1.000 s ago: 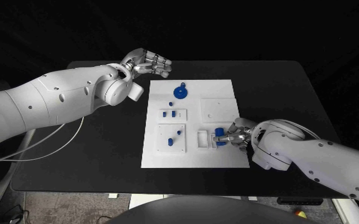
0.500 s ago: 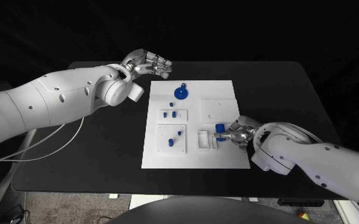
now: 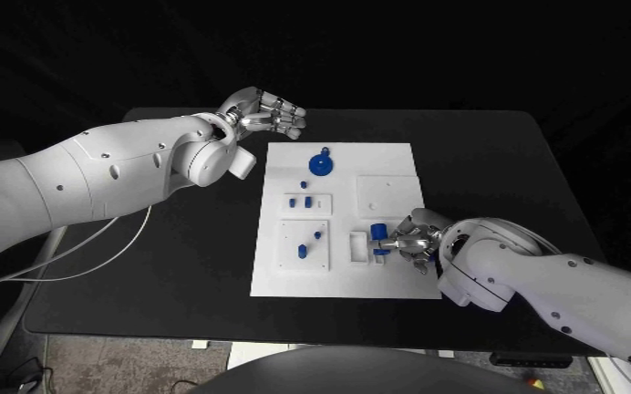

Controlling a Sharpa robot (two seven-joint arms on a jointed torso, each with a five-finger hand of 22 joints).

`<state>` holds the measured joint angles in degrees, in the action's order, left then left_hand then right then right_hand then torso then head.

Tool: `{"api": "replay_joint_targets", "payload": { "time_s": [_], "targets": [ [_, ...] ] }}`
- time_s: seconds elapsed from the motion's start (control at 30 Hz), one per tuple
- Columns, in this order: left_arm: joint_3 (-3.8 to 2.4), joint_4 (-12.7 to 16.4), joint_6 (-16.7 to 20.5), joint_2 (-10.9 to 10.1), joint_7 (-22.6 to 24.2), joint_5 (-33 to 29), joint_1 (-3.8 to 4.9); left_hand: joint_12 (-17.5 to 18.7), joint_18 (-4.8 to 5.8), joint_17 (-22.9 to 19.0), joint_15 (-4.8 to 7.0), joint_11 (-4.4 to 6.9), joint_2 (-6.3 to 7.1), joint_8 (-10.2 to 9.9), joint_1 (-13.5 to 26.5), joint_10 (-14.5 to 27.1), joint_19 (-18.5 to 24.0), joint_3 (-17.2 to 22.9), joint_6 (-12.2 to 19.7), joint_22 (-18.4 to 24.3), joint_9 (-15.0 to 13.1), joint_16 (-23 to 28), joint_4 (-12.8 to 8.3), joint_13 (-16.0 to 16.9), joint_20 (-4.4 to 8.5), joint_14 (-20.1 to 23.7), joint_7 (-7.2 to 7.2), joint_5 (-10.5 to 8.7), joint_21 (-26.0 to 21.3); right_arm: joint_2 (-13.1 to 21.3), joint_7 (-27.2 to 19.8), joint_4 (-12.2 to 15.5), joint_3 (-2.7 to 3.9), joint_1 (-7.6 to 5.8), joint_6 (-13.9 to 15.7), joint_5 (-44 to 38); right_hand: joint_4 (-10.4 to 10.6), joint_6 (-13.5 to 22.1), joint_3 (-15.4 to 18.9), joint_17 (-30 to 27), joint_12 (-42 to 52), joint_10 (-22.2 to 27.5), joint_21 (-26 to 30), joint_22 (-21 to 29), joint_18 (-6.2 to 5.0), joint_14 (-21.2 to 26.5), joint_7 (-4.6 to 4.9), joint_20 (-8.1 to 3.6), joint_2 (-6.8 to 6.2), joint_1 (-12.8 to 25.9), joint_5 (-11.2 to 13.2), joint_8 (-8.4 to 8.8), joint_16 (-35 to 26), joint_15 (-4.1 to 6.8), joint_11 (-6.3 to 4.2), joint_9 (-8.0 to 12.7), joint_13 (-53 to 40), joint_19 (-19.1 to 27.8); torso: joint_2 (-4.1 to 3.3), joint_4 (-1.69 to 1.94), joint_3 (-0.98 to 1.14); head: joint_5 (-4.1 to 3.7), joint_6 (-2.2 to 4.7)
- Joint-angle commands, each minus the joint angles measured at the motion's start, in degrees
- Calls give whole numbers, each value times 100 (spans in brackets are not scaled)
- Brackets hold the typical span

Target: Assemble the parts on the task board

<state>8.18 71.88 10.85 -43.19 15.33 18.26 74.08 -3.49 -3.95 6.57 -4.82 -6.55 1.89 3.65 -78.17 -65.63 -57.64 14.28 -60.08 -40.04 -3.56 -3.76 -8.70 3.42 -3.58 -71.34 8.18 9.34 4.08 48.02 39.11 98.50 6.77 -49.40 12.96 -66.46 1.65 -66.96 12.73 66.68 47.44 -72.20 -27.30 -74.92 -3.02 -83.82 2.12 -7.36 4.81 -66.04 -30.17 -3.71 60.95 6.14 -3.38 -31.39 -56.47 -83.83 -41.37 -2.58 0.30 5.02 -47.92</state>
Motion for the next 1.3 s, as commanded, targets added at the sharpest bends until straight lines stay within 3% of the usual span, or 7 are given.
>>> {"api": "replay_joint_targets", "payload": {
  "time_s": [0.03, 0.43, 0.87, 1.17, 1.3],
  "targets": [
    [-3, 15, -78, 9, 30, -31, 4, 12, 29, 4, 10, -13, -14, -2, 22, -19, -23, 19, 22, -6, -3, 10, 7, -7, 0, -7, 6, 32, 26, -44, 62, 17, -3, 4, -268, 56, -563, -201, -614, 4, -23, -2, -21, -291, 40, -8, -151, -25, -5, 40, 31, 6, -9, 21, 1, 19, 8, -204, -7, 4, 6, 15, 2],
    [-2, 22, -82, 3, 37, -31, 4, 12, 29, 4, 10, -13, -14, -2, 22, -19, -23, 19, 22, -6, -3, 10, 7, -7, 0, -7, 6, 32, 26, -219, 41, -5, -29, 4, -288, -15, -530, -195, -613, 8, -24, 1, -33, -293, 40, -9, -145, -23, -15, 50, 54, 6, -8, 19, 5, 58, 10, -202, -9, -5, 17, 44, -9],
    [-2, 26, -87, 2, 38, -31, 4, 12, 30, 1, 8, -15, -8, -3, 39, -16, -8, 25, 21, -42, -3, 9, 4, -6, -3, -7, 7, 29, 33, -300, 37, -49, -34, 4, -300, -168, -445, -203, -593, 11, -27, -3, -38, -292, 39, -9, -139, -23, -35, 90, 95, 8, -10, 17, 8, 103, 15, -204, -9, -3, 11, 69, 2],
    [-2, 31, -94, -5, 33, -31, 5, 12, 30, 1, 8, -15, -8, -3, 39, -16, -8, 25, 21, -42, -3, 9, 4, -6, -3, -7, 7, 29, 33, -355, 66, -125, -49, 4, -429, -210, -259, -206, -425, -6, -55, 14, -11, -283, 31, -6, -120, -11, -83, 134, 354, 6, -37, 4, 24, 164, 42, -197, -14, -1, 14, 91, -18],
    [-2, 31, -94, -8, 28, -31, 5, 12, 30, 1, 8, -15, -8, -3, 39, -16, -8, 25, 21, -42, -3, 9, 4, -6, -3, -7, 7, 29, 33, -374, 65, -141, -57, 4, -416, -232, -111, -199, -237, -13, -65, 14, 5, -278, 23, -7, -95, 0, -152, 244, 767, 5, -49, -10, 44, 177, 58, -197, -11, -4, 15, 98, -18]
  ]
}}
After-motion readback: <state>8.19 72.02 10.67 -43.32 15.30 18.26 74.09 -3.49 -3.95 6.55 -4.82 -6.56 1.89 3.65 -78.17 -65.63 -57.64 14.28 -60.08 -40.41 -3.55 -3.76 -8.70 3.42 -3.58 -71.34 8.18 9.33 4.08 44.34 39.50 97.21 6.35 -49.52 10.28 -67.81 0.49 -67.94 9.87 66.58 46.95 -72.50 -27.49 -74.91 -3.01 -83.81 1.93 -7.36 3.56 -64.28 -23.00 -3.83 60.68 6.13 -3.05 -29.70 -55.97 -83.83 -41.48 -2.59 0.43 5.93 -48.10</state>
